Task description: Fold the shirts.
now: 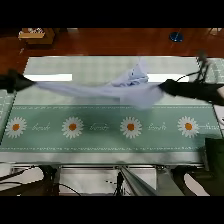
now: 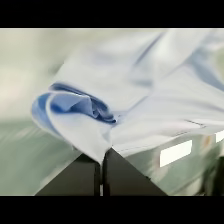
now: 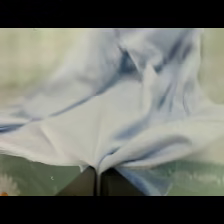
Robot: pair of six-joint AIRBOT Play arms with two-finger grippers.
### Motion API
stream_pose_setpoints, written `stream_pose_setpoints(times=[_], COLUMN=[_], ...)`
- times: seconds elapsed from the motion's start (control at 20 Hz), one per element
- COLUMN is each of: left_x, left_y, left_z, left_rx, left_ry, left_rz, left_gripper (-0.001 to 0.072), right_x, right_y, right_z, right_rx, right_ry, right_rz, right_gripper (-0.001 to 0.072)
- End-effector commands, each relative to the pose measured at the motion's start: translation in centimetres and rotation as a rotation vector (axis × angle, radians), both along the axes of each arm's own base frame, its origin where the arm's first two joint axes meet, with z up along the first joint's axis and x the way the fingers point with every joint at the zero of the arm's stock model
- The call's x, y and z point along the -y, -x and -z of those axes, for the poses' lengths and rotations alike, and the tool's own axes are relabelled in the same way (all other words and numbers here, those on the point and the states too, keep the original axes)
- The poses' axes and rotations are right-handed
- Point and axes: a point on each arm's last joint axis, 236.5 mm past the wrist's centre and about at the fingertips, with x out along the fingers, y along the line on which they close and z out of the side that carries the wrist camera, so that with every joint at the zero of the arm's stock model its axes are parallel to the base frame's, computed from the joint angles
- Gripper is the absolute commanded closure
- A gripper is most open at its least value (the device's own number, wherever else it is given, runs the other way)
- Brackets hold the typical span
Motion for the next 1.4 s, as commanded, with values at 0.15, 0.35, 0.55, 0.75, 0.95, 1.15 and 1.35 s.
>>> stream_pose_setpoints(times=[0.15, 0.35, 0.55, 0.75, 0.95, 1.15, 1.35], left_x=[6.0, 10.3, 11.3, 10.8, 10.8, 9.9, 7.5], left_y=[5.0, 14.7, 21.8, 25.4, 26.3, 25.5, 22.8], left_z=[-31.2, -42.0, -46.4, -44.6, -36.7, -30.5, -23.7], left_rx=[0.862, 1.235, 1.410, 1.292, 0.976, 0.721, 0.409], left_ry=[-0.013, -0.212, -0.499, -0.580, -0.664, -0.728, -0.649], left_rz=[-0.101, -0.153, -0.310, -0.439, -0.366, -0.221, -0.106], left_gripper=[0.0685, 0.0685, 0.0685, 0.0685, 0.0685, 0.0685, 0.0686], right_x=[3.4, 5.6, 8.0, 7.6, 9.5, 11.0, 10.8], right_y=[4.5, 9.4, 13.5, 17.3, 20.0, 20.9, 16.8], right_z=[-29.0, -39.0, -43.1, -42.2, -36.0, -27.7, -19.5], right_rx=[0.670, 0.920, 0.984, 0.895, 0.619, 0.257, -0.007], right_ry=[0.048, 0.204, 0.318, 0.390, 0.505, 0.609, 0.597], right_rz=[0.099, 0.197, 0.312, 0.277, 0.280, 0.191, 0.059], right_gripper=[0.0681, 0.0681, 0.0681, 0.0681, 0.0681, 0.0681, 0.0682])
